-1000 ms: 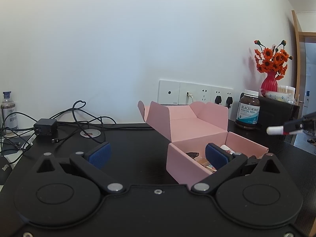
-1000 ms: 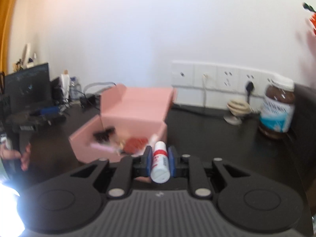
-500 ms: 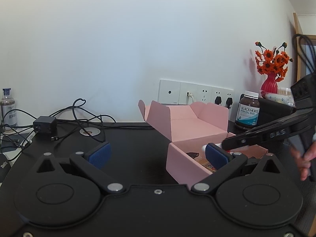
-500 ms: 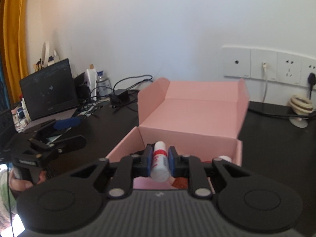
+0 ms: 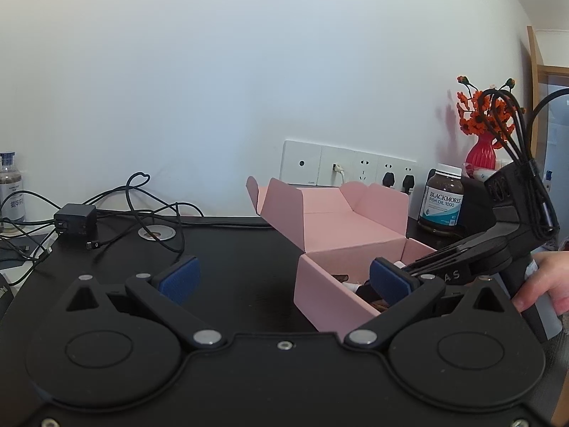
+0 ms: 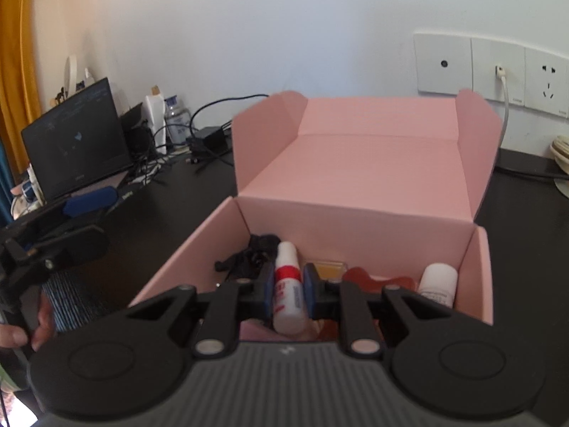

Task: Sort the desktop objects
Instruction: 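Carry the white-and-red tube with the right tool over the pink box, then lower the tube into the pink box and open the right tool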

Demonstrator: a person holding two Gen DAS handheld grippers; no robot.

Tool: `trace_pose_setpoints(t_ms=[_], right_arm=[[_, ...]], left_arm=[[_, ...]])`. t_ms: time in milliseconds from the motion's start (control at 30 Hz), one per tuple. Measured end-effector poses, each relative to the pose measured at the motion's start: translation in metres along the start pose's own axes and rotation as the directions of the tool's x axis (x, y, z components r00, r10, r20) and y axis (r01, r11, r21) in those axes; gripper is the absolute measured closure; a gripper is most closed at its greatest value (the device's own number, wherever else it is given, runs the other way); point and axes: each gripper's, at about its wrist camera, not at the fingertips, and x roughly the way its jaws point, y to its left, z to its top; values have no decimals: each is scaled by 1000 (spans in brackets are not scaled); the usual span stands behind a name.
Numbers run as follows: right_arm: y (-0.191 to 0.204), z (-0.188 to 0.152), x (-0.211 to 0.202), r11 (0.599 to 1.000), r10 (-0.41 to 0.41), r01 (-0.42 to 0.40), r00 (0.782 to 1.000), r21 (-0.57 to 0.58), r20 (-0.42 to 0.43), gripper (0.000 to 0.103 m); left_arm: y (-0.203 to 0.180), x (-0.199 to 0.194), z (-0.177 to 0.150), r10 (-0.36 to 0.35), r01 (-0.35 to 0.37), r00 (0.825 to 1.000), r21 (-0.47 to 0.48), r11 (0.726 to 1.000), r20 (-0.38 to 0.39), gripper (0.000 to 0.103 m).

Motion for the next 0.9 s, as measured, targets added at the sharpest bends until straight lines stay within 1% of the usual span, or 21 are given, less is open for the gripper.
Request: trace_pose_setpoints(t_ms=[100,333,467,800,833,867,900], right_arm=[[5,0,5,999,-13,13,1000,-29,-27,86],[11,2,6,997,-31,27,998,-77,-47,86],[13,0,5,995,-41,37,998,-94,-41,85],[19,-5,5,993,-81,81,997,-83,4,83],[20,-4,5,992,-95,95,995,-86,5,79],[22,-3,6,989,-112,112,994,-92,3,72],[24,-1,6,987,-127,126,992,-97,-3,69]], left_arm=[[0,0,0,0,0,1000,1,1000,1,0],[1,0,-1,5,-5,1000,-3,1000,1,0],[1,0,-1,6,-6,1000,-7,1000,3,0],[1,0,0,9,-9,1000,-9,1000,1,0],[1,0,0,8,-8,1000,-8,1000,1,0],[1,0,0,7,-7,1000,-8,1000,1,0],[1,0,-1,7,-7,1000,-9,1000,1,0]])
